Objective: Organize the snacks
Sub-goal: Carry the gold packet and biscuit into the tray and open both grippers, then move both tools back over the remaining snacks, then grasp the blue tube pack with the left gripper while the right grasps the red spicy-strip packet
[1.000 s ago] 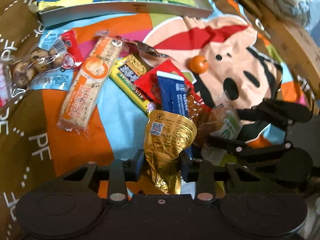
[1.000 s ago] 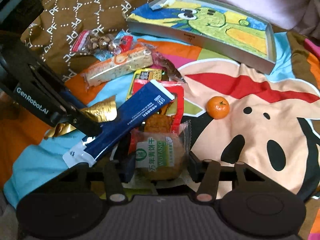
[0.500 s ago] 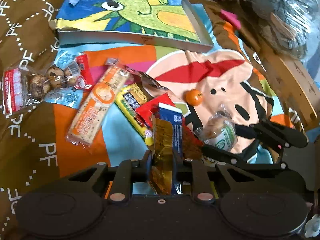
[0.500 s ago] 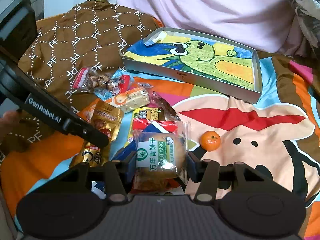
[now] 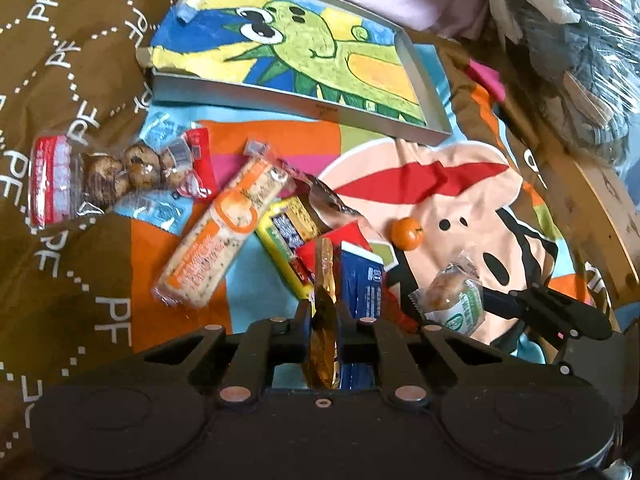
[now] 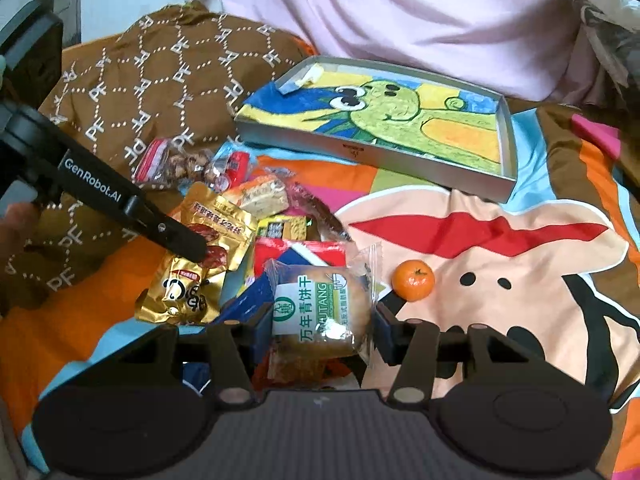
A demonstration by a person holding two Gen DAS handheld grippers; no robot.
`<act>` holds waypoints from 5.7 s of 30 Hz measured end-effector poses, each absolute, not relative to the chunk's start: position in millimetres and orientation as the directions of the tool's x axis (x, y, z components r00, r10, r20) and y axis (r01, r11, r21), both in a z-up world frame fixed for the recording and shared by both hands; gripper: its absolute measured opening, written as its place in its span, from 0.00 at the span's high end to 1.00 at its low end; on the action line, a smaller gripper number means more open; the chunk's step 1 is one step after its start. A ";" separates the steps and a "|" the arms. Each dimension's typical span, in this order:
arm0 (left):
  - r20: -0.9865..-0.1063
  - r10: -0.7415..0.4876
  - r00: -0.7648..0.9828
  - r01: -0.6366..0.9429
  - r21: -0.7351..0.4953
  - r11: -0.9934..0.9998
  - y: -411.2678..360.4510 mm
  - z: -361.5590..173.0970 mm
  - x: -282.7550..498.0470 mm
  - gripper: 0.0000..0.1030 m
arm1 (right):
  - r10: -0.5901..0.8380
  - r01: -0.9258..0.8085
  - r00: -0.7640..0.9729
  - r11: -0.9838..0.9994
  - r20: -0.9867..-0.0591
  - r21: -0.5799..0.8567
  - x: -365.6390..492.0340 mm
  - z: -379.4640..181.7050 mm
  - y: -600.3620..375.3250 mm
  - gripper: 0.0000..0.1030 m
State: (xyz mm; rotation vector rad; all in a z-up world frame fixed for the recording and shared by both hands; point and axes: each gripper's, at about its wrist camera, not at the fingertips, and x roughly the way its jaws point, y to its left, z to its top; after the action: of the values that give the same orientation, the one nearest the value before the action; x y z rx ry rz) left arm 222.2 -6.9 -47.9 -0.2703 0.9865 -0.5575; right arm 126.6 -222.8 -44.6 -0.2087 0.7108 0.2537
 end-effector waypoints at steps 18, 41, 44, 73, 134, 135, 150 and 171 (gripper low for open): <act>-0.591 -0.618 0.519 0.218 -0.607 0.764 11.3 -31.0 226.1 0.90 | 0.155 -0.252 0.803 0.963 -0.576 -0.093 139.1 -40.0 -222.9 0.46; -0.352 -0.519 0.779 0.141 -0.709 0.691 9.9 -25.9 384.9 0.90 | 0.065 -0.056 0.946 0.998 -0.316 0.036 302.1 -18.1 -218.1 0.45; -0.369 -0.501 0.782 0.134 -0.686 0.715 10.3 -33.2 389.7 0.89 | 0.061 -0.055 0.940 0.998 -0.336 0.026 316.3 -25.6 -210.6 0.45; -0.464 -0.131 0.876 0.013 -0.248 0.969 -9.1 -6.1 331.9 0.01 | 0.030 -0.021 0.960 0.999 -0.278 0.032 263.3 -5.7 -224.8 0.00; -0.712 -0.115 0.692 0.239 0.076 0.968 -28.0 -17.6 84.5 0.01 | 0.059 -0.096 0.740 0.995 -0.670 -0.019 41.9 -13.4 -229.4 0.00; -0.734 -0.127 0.668 0.254 0.063 0.965 -29.2 -20.5 90.0 0.01 | 0.066 -0.102 0.729 0.995 -0.681 -0.013 44.5 -15.3 -229.3 0.00; -0.830 -0.197 0.523 0.314 -0.027 0.949 -44.0 -57.4 142.6 0.01 | 0.111 -0.137 0.605 0.990 -0.789 0.034 92.9 -37.2 -237.5 0.00; -0.842 -0.278 0.462 0.399 -0.082 0.913 -85.6 -89.1 183.2 0.01 | 0.160 -0.493 0.548 0.855 -0.821 -0.162 125.6 -67.0 -220.3 0.00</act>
State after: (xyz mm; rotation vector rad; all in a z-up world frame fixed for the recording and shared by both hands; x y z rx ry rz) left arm 183.2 -85.6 -89.1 0.1334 1.0081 -0.4175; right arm 125.6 -220.3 -67.0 -0.4011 0.9157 0.3989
